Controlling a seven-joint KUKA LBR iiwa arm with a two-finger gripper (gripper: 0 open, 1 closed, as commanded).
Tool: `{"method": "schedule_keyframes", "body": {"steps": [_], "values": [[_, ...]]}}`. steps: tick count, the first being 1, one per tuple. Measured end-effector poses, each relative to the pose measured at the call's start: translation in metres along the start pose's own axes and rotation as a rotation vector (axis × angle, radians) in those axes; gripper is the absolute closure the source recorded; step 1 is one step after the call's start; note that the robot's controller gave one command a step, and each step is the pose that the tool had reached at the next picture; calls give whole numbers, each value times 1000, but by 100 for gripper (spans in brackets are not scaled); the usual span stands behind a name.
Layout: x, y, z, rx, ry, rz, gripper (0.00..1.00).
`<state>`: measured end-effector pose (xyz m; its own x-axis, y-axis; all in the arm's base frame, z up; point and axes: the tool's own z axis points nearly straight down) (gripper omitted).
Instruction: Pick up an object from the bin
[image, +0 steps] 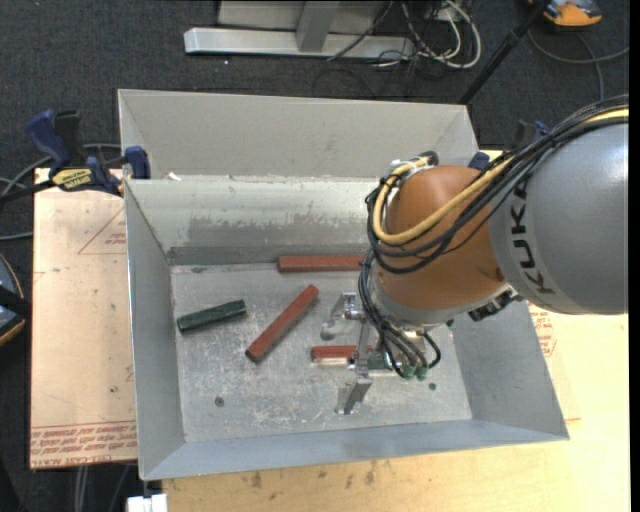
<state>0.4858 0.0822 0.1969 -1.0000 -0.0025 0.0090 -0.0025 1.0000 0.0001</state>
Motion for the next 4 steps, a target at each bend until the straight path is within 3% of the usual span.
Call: {"method": "schedule_keyframes", "body": {"steps": [2,3,4], "values": [[-2,-1,-4,-1,-9,0,0],[-11,-27,40,2,-4,-56,0],[-13,-25,41,1,-4,-77,0]]}}
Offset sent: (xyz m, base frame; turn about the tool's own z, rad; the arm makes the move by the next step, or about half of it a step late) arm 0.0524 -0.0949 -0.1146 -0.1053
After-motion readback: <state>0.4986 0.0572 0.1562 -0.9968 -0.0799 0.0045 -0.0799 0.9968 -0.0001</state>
